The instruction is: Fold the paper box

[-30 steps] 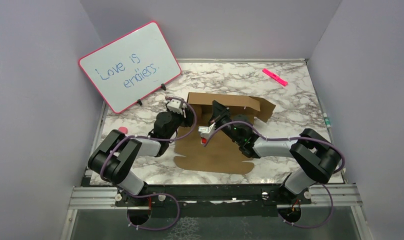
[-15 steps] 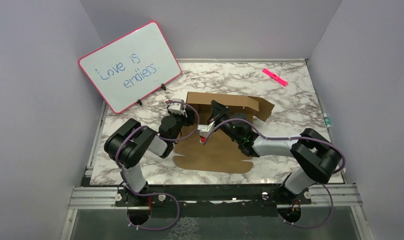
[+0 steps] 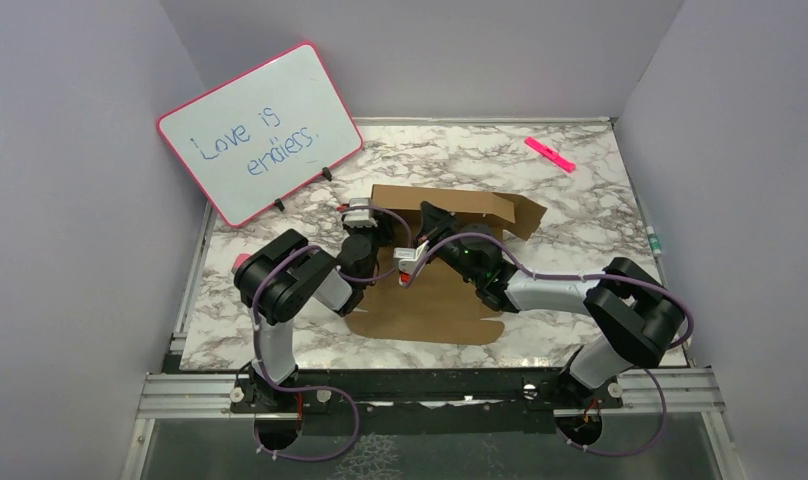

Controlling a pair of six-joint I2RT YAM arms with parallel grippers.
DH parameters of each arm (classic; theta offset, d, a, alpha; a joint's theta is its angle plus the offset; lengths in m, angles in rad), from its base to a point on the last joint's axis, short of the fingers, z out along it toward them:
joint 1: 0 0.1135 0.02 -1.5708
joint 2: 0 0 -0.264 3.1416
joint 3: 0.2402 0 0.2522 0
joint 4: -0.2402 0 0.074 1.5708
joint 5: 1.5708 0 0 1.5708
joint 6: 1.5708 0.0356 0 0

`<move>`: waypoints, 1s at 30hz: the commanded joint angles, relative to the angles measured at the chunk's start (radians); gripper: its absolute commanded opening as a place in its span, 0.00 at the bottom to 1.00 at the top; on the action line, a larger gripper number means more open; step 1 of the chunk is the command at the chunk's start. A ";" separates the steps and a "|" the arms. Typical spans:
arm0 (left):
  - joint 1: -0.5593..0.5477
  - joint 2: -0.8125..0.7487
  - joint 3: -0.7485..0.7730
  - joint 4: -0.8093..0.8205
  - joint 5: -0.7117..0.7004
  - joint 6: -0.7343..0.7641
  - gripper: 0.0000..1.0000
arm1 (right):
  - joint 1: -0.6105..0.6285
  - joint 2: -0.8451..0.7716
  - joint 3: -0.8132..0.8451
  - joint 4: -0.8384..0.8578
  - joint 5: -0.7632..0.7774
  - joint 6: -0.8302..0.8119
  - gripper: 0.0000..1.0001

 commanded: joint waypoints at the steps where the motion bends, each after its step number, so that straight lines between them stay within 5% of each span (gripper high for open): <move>1: -0.008 0.025 0.030 0.076 -0.196 -0.017 0.46 | 0.011 -0.006 0.011 -0.094 -0.050 0.057 0.01; 17: -0.009 0.024 0.048 -0.020 -0.326 -0.080 0.22 | 0.011 -0.007 0.022 -0.120 -0.040 0.071 0.01; 30: -0.010 0.000 0.077 -0.182 -0.436 -0.129 0.21 | 0.011 -0.006 0.025 -0.127 -0.029 0.079 0.01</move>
